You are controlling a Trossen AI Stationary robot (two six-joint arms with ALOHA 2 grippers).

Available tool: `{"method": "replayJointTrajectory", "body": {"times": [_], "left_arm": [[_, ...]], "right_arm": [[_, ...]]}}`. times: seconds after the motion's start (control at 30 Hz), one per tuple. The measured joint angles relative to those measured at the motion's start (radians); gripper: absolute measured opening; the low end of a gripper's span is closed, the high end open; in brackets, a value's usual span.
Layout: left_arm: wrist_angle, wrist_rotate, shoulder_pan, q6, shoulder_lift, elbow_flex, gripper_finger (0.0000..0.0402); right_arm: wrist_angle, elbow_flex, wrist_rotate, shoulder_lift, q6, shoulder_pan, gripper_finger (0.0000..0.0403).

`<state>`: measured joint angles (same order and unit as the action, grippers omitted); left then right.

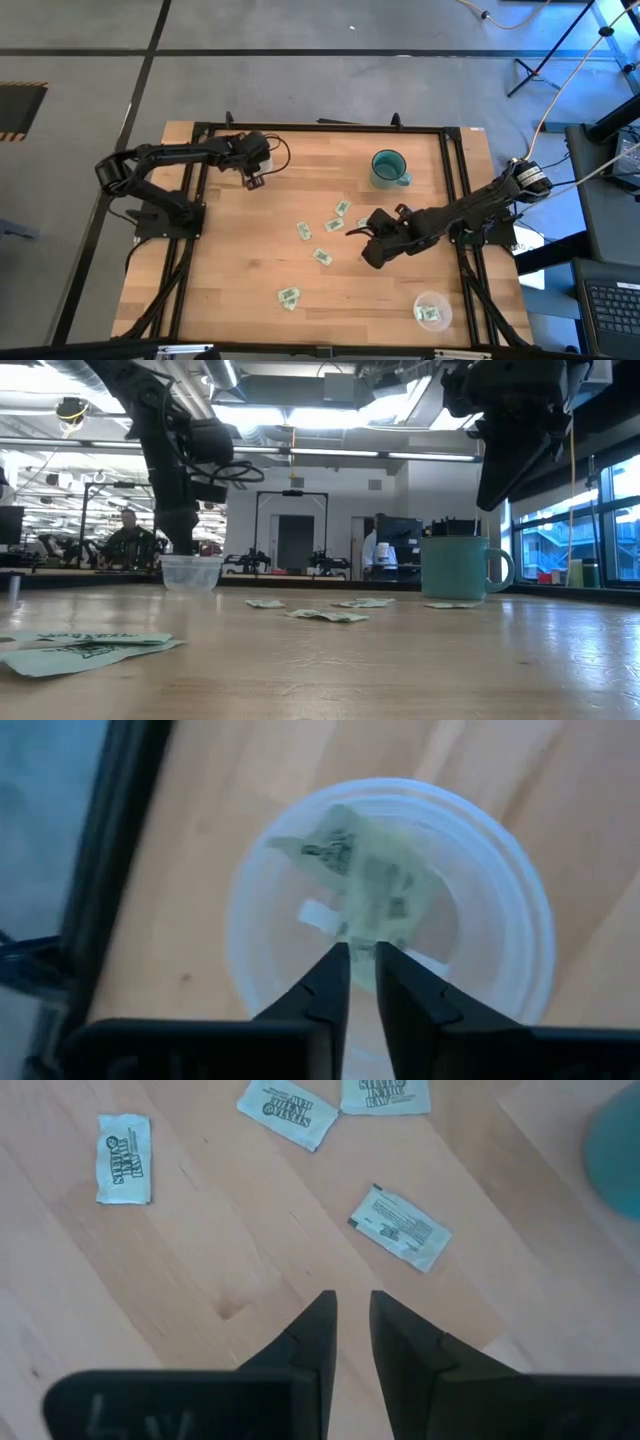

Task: Pick and place Stevia / Truvia into bins
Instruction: Put the stevia packet into the top transparent container, then put the stevia packet into the bottom transparent container

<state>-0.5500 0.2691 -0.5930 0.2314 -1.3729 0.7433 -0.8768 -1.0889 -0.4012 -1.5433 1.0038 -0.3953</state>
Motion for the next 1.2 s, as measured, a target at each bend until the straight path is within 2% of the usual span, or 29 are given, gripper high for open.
{"method": "replayJointTrajectory", "body": {"times": [0.17,0.3,0.4,0.6,0.73,0.9,1.2], "left_arm": [[-0.005,0.022,0.001,-0.007,0.053,0.0,0.0079],[-0.02,-0.027,0.014,-0.043,0.127,0.0,0.0088],[-0.006,-0.132,0.021,-0.062,0.187,0.0,0.0088],[0.038,-0.419,0.048,-0.063,0.277,0.0,0.0091],[0.094,-0.548,0.089,-0.061,0.297,0.0,0.0091],[0.13,-0.587,0.146,-0.045,0.297,0.0,0.0095],[0.13,-0.586,0.193,-0.044,0.297,0.0,0.0098]], "right_arm": [[0.018,0.0,0.002,0.0,0.023,0.033,0.0068],[0.021,0.0,0.005,0.0,0.061,0.081,0.0068],[0.021,0.0,0.023,0.0,0.042,0.122,0.0068],[0.026,0.0,0.104,0.0,-0.07,0.182,0.0069],[0.12,0.0,0.147,0.0,-0.191,0.195,0.008],[0.286,0.0,0.17,-0.007,-0.333,0.193,0.0101],[0.282,0.0,0.213,-0.007,-0.361,0.194,0.0146]]}}
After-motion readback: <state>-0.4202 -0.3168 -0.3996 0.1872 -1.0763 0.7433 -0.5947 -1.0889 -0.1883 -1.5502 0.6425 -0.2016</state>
